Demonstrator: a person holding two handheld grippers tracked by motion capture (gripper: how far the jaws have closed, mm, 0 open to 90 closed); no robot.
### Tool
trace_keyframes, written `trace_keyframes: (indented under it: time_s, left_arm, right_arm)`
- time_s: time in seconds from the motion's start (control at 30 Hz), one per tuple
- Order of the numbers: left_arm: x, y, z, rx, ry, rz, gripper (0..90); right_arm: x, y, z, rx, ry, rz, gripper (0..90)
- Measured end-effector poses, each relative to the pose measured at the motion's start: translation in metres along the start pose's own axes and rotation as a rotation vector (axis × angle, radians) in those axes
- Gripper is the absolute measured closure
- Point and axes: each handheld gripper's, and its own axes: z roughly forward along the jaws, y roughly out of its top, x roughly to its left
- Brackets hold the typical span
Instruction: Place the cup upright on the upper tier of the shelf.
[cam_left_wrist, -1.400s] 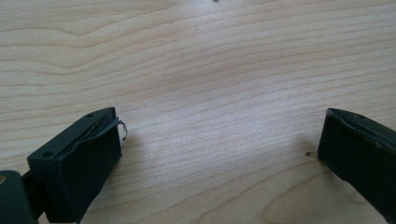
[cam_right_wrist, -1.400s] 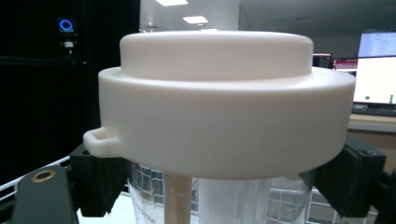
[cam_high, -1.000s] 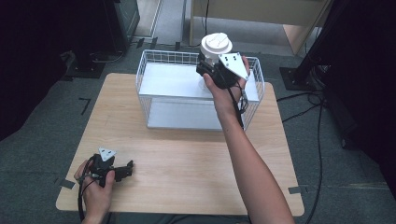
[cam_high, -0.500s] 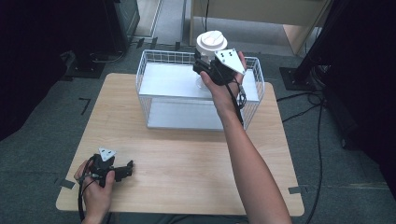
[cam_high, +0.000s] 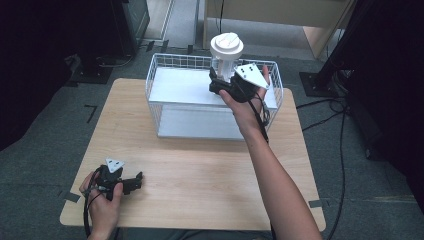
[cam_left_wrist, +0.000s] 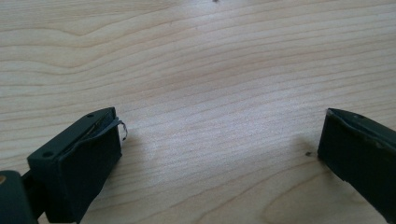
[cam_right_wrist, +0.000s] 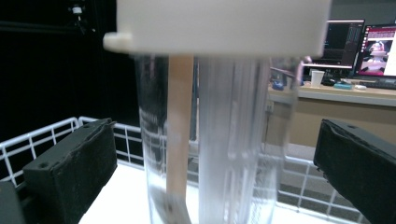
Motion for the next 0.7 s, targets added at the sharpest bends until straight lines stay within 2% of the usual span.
trace_keyframes:
  time_s: [0.23,0.4,0.7]
  left_arm:
    - [0.0,0.0,0.0,0.0,0.0,0.0,0.0]
    - [-0.001,0.0,0.0,-0.003,0.003,-0.006,0.0]
    - [-0.001,0.0,0.0,-0.003,0.004,-0.007,0.0]
  right_arm:
    - [-0.005,-0.009,-0.016,0.005,0.017,0.006,0.0]
    - [-0.007,-0.021,-0.033,0.008,0.026,-0.019,0.0]
    - [-0.012,-0.031,-0.058,0.011,0.058,-0.021,0.0]
